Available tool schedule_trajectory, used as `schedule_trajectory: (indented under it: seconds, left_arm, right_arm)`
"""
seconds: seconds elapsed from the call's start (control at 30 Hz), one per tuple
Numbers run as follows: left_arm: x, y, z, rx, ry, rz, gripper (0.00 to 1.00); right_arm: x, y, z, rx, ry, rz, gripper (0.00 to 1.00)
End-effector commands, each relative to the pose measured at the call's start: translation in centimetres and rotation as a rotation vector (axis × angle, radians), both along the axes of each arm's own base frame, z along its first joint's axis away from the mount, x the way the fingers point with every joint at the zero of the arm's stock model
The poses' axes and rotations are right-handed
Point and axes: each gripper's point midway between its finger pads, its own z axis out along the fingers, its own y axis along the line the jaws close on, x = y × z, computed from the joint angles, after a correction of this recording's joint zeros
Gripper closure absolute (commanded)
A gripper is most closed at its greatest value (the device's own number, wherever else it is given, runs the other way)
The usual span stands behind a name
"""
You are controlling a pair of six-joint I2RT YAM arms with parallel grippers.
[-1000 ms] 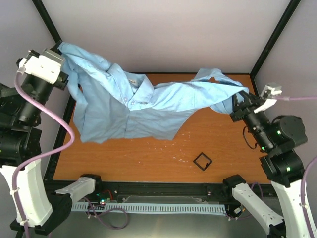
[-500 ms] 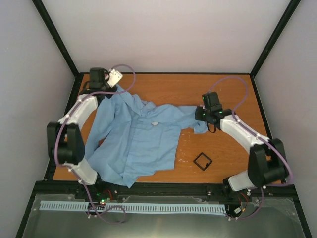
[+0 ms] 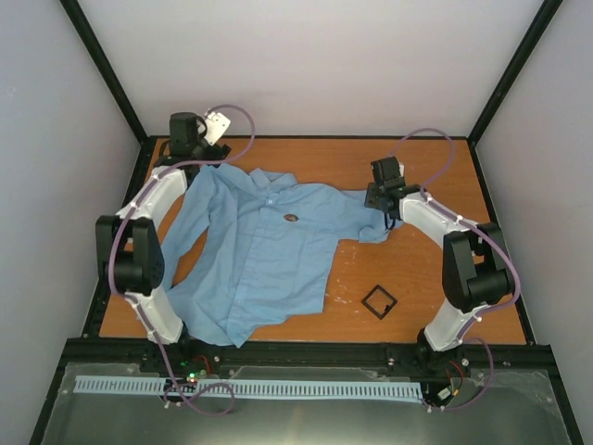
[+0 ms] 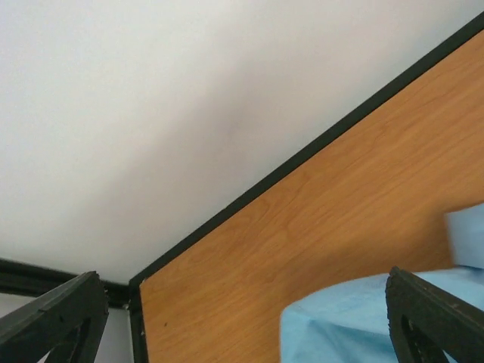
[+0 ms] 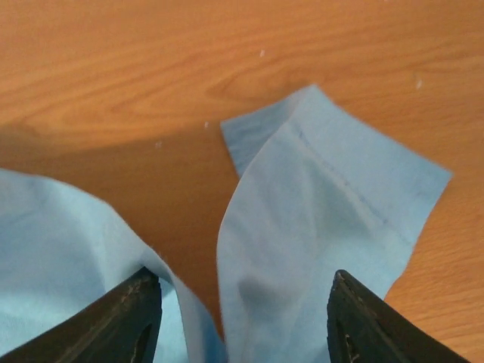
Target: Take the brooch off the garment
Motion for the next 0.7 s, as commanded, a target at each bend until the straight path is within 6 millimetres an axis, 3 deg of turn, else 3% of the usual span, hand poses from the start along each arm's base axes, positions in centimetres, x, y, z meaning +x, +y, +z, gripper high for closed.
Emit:
schedule_trajectory:
  seconds: [0.0,0.13,0.23,0.37,0.53,0.67]
  left_arm:
    - [-5.0,-5.1,3.1,-0.123,0.009,-0.222,0.0]
    - [-9.7,-8.1,1.2,-0.255,0.168,-0.381,0.0]
    - [-12.4,-9.2,-1.3,-0.319,0.307,-0.438,0.0]
    - [-14.5,-9.9,-4.6,-0.376,0.434,-0.474,0.0]
    - [-15.3,-9.6,-6.0,-0.463,0.52,-0.475,0.0]
    - [-14.9,-8.4,-5.5,-0.516,0.517,-0.451,0.0]
  right_arm:
    - [1.6,-2.0,2.9,-0.099,-0.074,-0.073,0.36]
    - [2.3,-1.7,4.9,-0.086,-0.143,-0.058,0.17]
    - [2.6,0.2,6.7,-0.043,-0.226,0.043,0.07]
    - [2.6,3.9,8.6,0.027,-0.271,0.218,0.02]
    - [1.0,10.6,10.0,0.053,-0.31,0.531,0.04]
    - [-1.8,17.4,8.9,0.124,-0.285,0.854,0.1]
